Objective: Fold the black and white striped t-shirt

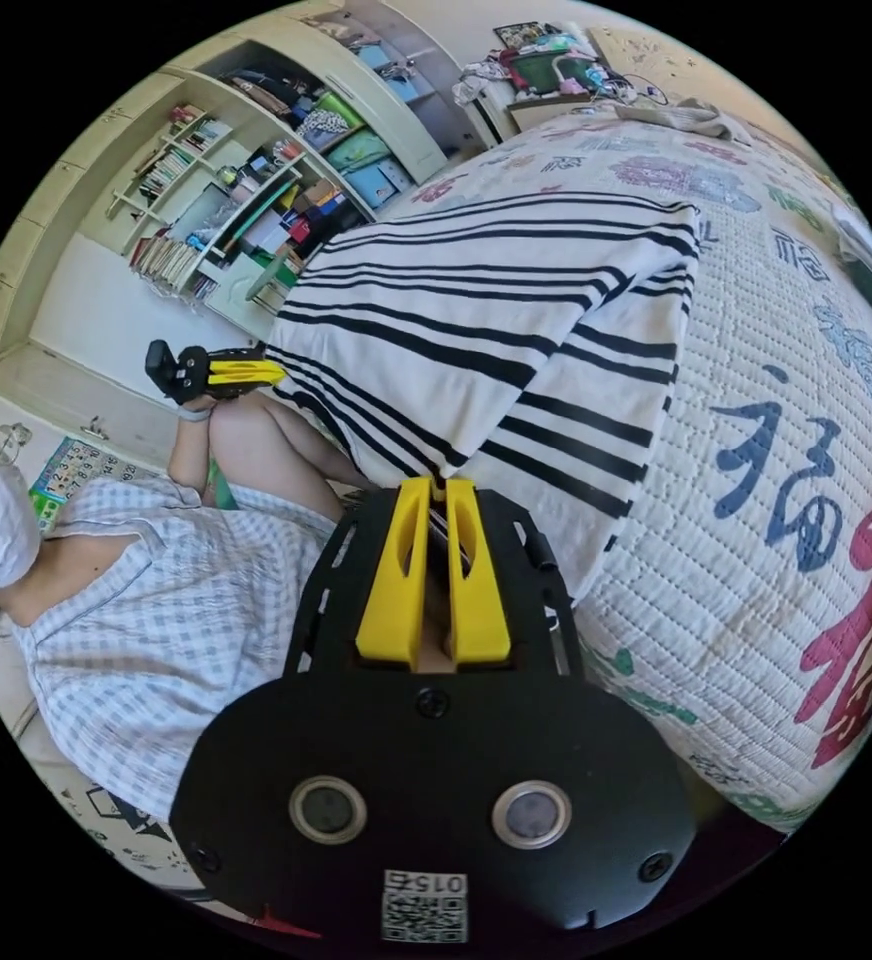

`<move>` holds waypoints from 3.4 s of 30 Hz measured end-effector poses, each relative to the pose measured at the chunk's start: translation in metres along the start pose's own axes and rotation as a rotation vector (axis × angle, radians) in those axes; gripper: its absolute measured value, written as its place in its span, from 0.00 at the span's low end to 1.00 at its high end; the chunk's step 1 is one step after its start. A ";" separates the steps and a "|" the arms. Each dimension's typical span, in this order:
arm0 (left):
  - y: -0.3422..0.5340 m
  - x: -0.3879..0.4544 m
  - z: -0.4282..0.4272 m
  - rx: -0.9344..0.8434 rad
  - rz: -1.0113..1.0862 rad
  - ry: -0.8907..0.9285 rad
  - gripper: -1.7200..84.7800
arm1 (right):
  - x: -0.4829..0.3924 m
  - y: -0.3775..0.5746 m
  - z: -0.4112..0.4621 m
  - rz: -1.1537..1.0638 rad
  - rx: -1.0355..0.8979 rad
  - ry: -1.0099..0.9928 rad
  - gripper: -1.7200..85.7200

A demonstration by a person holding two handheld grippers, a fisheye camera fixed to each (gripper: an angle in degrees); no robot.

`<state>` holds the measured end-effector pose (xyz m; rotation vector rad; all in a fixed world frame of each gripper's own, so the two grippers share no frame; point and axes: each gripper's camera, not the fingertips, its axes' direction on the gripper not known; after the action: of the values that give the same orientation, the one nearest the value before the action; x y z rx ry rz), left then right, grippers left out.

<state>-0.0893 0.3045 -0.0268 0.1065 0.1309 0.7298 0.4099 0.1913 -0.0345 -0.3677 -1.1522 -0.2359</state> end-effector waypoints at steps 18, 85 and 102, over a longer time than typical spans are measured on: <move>-0.271 -0.143 0.028 0.337 -0.024 0.226 0.11 | -0.004 0.054 -0.030 0.157 0.179 0.277 0.13; -0.291 -0.417 0.047 0.551 -0.276 0.582 0.03 | -0.206 -0.050 0.060 -0.489 0.096 0.471 0.02; -0.049 -0.493 0.098 0.543 -0.671 0.809 0.02 | -0.220 -0.149 0.268 -0.545 -0.264 0.007 0.05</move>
<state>-0.4050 -0.0672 0.1032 0.2645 1.0869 0.0109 0.0426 0.1607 -0.1173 -0.2759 -1.2002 -0.8710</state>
